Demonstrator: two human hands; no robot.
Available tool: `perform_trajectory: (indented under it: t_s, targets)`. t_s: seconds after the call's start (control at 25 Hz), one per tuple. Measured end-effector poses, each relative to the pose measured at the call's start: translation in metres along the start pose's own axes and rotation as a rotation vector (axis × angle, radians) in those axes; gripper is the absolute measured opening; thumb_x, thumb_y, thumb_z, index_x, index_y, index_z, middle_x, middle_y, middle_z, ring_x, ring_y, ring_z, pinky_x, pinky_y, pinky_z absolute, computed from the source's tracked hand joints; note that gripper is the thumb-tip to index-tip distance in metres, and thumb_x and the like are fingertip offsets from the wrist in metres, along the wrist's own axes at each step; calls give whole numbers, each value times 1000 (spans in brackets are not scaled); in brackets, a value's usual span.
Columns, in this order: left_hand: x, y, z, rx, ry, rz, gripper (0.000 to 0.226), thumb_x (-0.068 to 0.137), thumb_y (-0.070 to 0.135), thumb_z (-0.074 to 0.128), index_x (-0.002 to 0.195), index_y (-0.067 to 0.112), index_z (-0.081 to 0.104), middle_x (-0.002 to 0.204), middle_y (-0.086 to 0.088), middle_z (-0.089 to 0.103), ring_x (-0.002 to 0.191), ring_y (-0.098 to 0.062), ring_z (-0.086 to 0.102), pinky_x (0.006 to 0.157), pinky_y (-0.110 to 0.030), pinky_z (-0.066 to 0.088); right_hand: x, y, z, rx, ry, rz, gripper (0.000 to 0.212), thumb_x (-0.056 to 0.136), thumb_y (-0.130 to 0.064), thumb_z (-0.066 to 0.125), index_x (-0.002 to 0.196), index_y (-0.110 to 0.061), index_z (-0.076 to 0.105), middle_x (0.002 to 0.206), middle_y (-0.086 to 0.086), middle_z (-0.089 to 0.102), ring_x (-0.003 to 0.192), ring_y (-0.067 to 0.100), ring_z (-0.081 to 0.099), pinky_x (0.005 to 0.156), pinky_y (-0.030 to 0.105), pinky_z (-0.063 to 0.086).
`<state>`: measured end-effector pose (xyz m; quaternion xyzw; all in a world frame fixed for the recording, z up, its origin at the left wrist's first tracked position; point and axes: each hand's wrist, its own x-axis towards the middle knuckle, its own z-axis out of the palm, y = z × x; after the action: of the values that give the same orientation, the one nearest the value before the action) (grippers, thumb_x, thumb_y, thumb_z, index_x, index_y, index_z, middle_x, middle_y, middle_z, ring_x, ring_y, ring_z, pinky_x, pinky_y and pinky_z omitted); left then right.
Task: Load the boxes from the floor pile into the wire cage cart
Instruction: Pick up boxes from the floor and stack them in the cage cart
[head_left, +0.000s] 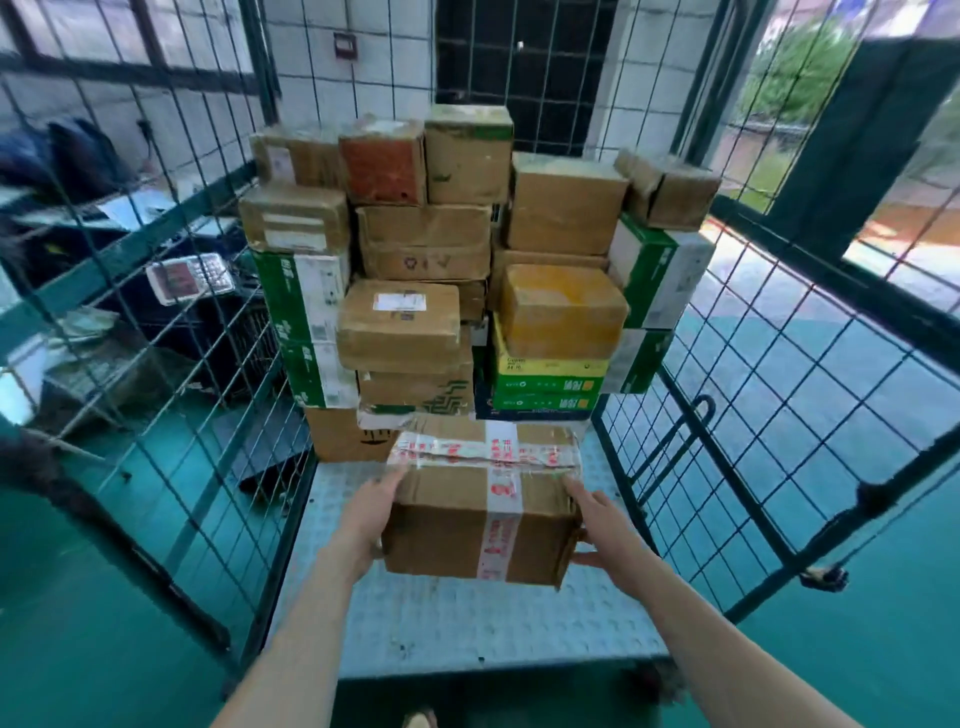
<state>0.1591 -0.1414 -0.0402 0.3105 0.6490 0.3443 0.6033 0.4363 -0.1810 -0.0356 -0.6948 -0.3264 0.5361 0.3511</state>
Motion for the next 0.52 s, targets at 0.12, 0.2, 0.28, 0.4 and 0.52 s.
perform_trajectory:
  t_s: [0.12, 0.2, 0.28, 0.4, 0.52]
  targets:
    - [18, 33, 2, 6, -17, 25, 41, 105, 45, 45, 140, 23, 46, 119, -5, 54, 97, -24, 53, 68, -38, 51, 17, -44, 1, -117, 32, -99, 38, 99, -50, 55, 109, -13, 57, 113, 10, 63, 101, 23, 62, 83, 46, 61]
    - [24, 60, 4, 44, -45, 21, 30, 109, 36, 40, 136, 24, 47, 106, -4, 56, 86, -22, 55, 47, -29, 50, 33, -72, 0, -193, 23, -173, 24, 102, -37, 55, 106, -13, 56, 110, 9, 62, 96, 19, 60, 84, 45, 60]
    - [41, 88, 1, 27, -56, 35, 39, 104, 49, 45, 132, 23, 50, 107, -6, 62, 90, -25, 62, 54, -30, 54, 52, -101, 1, -256, 34, -248, 20, 101, -33, 57, 108, -14, 56, 111, 6, 62, 97, 18, 61, 90, 47, 59]
    - [102, 120, -8, 9, -41, 116, 86, 77, 83, 56, 133, 18, 54, 120, -12, 70, 109, -32, 67, 92, -51, 56, 82, -143, 7, -351, 35, -315, 19, 97, -28, 64, 111, -16, 57, 113, 5, 65, 102, 20, 63, 92, 47, 58]
    - [134, 160, -10, -39, -29, 176, 93, 69, 93, 50, 122, 18, 65, 108, -12, 76, 104, -33, 70, 99, -53, 53, 104, -175, 20, -270, 15, -354, 34, 93, -22, 69, 121, -17, 50, 117, 7, 63, 104, 21, 64, 86, 42, 61]
